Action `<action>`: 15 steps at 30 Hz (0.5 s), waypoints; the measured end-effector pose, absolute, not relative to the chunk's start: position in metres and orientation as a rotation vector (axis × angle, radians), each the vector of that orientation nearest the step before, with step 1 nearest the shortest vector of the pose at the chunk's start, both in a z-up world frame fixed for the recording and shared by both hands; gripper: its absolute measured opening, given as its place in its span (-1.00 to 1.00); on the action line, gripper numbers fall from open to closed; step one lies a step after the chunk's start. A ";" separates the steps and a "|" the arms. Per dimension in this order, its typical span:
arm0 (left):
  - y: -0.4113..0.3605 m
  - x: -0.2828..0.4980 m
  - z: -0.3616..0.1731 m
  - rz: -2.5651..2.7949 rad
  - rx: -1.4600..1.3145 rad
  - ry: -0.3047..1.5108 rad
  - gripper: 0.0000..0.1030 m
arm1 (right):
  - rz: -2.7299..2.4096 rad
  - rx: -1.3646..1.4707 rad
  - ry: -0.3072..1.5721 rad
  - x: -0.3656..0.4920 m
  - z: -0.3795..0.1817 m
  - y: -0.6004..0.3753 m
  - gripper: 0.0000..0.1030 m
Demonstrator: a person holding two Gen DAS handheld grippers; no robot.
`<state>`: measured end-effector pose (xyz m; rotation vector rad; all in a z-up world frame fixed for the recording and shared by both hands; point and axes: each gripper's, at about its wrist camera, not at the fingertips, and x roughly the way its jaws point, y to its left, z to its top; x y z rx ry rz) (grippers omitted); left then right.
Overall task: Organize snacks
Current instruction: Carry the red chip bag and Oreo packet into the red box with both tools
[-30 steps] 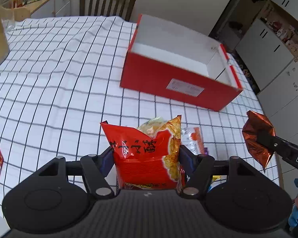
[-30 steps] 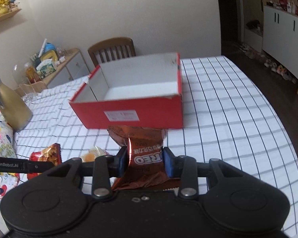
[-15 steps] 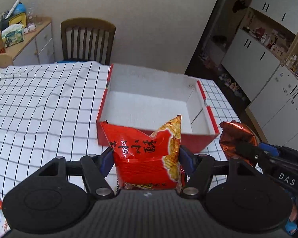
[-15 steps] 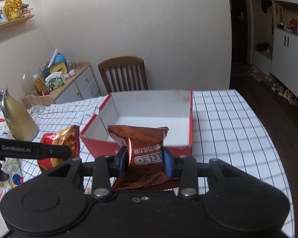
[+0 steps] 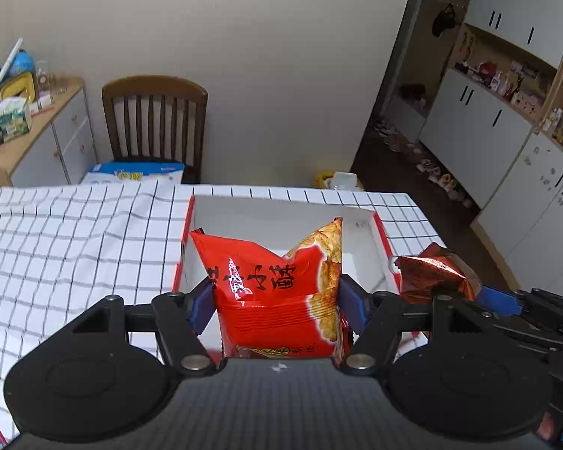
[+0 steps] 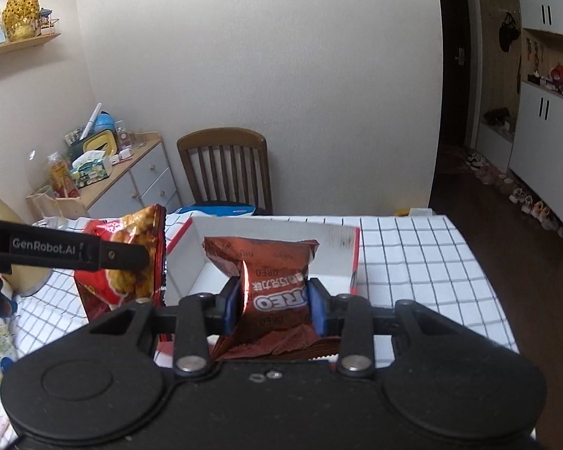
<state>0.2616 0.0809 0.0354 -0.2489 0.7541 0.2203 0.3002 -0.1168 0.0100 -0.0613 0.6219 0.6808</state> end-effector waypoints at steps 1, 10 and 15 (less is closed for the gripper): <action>0.081 0.266 0.035 0.228 -0.241 0.752 0.31 | 0.679 -0.063 0.624 0.304 0.009 -0.114 -0.29; 0.082 0.313 0.018 0.252 -0.160 0.792 0.31 | 0.678 -0.120 0.637 0.335 -0.006 -0.087 -0.29; 0.093 0.333 0.006 0.257 -0.145 0.819 0.31 | 0.680 -0.158 0.652 0.350 -0.017 -0.070 -0.29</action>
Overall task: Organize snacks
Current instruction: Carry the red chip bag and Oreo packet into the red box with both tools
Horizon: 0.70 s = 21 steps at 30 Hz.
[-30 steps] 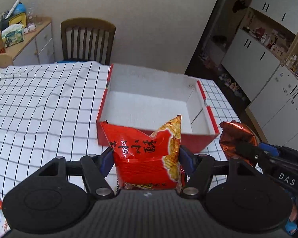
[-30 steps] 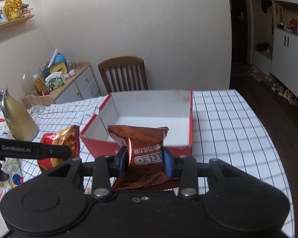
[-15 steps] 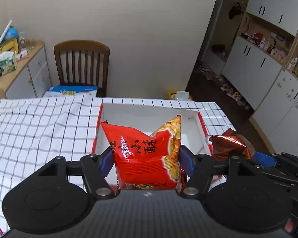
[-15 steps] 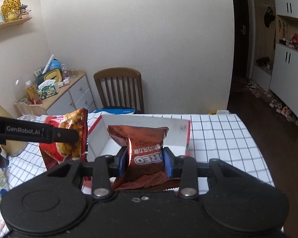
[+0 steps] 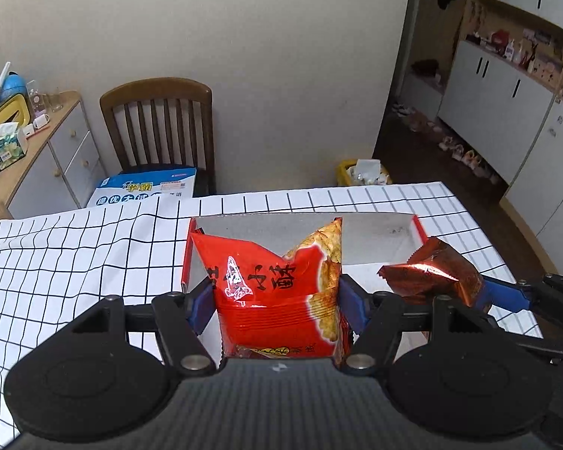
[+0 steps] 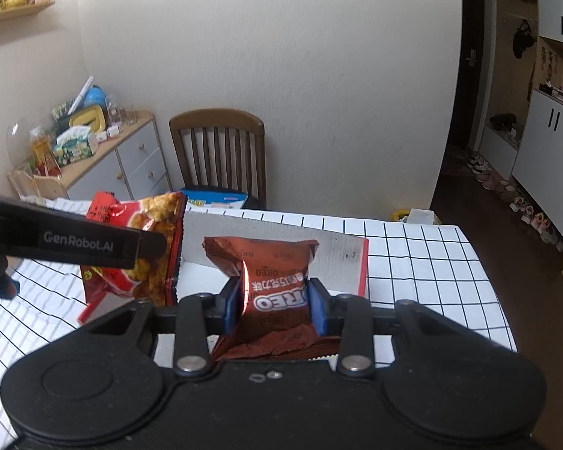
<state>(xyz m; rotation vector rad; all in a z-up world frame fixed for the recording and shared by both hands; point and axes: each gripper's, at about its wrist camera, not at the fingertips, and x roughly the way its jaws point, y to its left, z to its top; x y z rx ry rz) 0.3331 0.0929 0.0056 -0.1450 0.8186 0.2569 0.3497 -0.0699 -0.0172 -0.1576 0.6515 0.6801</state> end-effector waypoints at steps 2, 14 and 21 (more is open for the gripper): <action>0.098 0.342 0.000 0.264 -0.138 0.833 0.31 | 0.682 -0.176 0.656 0.355 -0.022 -0.063 -0.29; 0.113 0.385 -0.044 0.273 -0.111 0.935 0.31 | 0.683 -0.250 0.727 0.390 -0.058 -0.028 -0.29; 0.116 0.406 -0.069 0.276 -0.103 1.018 0.31 | 0.678 -0.291 0.788 0.401 -0.079 -0.016 -0.29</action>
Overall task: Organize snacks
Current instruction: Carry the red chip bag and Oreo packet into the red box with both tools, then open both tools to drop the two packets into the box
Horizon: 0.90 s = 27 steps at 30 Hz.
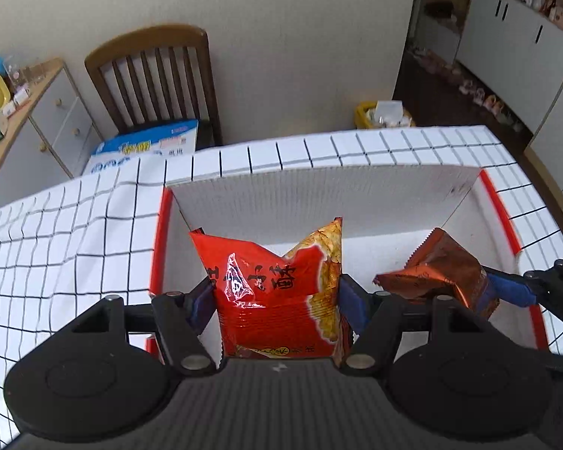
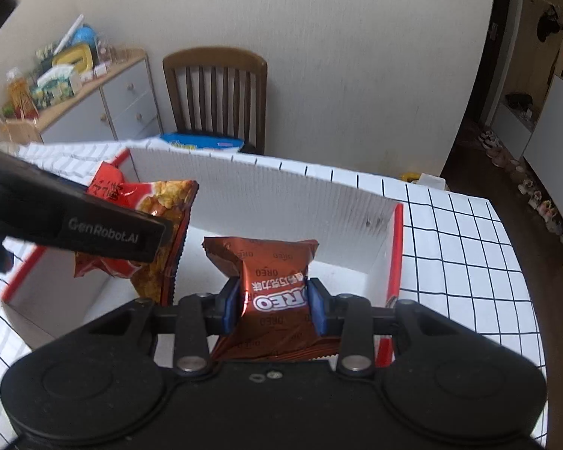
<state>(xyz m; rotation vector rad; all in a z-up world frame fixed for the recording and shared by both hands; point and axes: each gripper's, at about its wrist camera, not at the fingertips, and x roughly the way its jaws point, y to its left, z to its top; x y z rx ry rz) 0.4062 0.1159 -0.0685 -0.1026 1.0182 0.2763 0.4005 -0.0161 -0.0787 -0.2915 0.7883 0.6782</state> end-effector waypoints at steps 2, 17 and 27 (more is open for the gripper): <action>0.117 0.410 -0.076 0.275 -0.103 1.040 0.31 | 0.675 -0.330 0.789 0.399 -0.084 -0.013 -0.29; 0.107 0.421 -0.111 0.241 -0.065 1.132 0.31 | 0.682 -0.450 0.842 0.399 -0.109 -0.002 -0.31; 0.112 0.426 -0.118 0.247 -0.081 1.159 0.34 | 0.689 -0.434 0.847 0.401 -0.109 -0.005 -0.20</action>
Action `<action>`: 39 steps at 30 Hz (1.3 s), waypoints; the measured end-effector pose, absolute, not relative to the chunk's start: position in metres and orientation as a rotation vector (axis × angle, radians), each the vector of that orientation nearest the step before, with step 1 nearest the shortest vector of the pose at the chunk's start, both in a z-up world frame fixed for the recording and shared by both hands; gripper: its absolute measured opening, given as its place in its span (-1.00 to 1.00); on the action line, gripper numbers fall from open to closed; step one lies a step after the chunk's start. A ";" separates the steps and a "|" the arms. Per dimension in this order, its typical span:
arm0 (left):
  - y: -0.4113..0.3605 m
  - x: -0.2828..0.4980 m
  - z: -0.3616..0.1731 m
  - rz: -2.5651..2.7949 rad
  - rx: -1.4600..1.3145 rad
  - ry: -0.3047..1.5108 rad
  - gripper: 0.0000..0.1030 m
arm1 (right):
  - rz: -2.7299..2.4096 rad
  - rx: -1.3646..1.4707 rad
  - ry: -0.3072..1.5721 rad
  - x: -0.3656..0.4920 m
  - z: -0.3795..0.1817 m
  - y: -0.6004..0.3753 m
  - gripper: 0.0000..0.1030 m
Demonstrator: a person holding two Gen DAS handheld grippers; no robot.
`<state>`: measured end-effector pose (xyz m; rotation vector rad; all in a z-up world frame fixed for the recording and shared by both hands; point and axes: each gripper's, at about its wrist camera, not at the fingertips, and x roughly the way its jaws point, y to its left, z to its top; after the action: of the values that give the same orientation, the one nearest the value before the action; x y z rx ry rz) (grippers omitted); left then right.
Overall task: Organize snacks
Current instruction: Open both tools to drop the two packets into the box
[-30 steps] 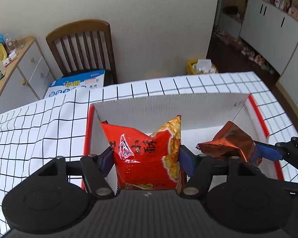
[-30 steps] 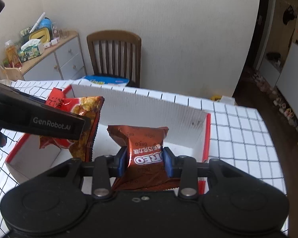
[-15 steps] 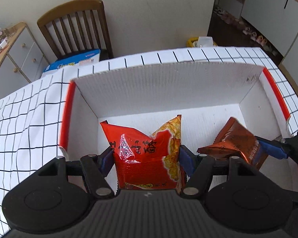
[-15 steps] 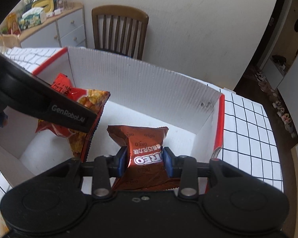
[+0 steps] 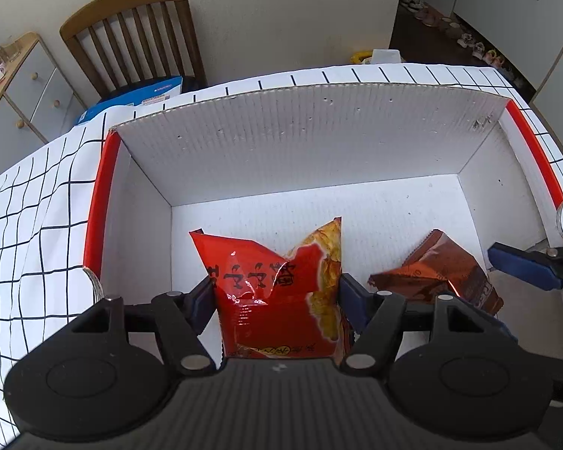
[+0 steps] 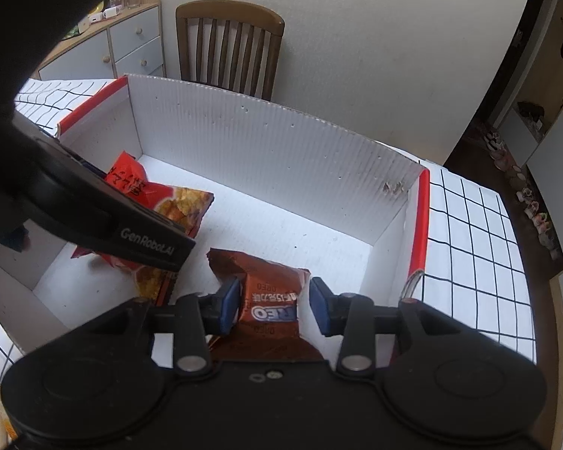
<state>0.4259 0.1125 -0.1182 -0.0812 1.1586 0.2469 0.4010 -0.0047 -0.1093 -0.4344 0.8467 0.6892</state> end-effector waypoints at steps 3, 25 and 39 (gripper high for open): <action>0.114 0.425 -0.117 0.250 -0.084 1.150 0.35 | 0.690 -0.425 0.848 0.401 -0.108 -0.007 -0.12; 0.110 0.381 -0.059 0.232 -0.107 1.008 0.37 | 0.684 -0.333 0.771 0.371 -0.059 -0.026 0.25; 0.097 0.329 -0.016 0.224 -0.103 0.910 0.37 | 0.679 -0.282 0.706 0.335 -0.023 -0.053 0.39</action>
<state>0.3286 0.0971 -0.0165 -0.1034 0.9101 0.2242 0.3354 -0.0532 -0.0233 -0.2825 0.7062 0.6791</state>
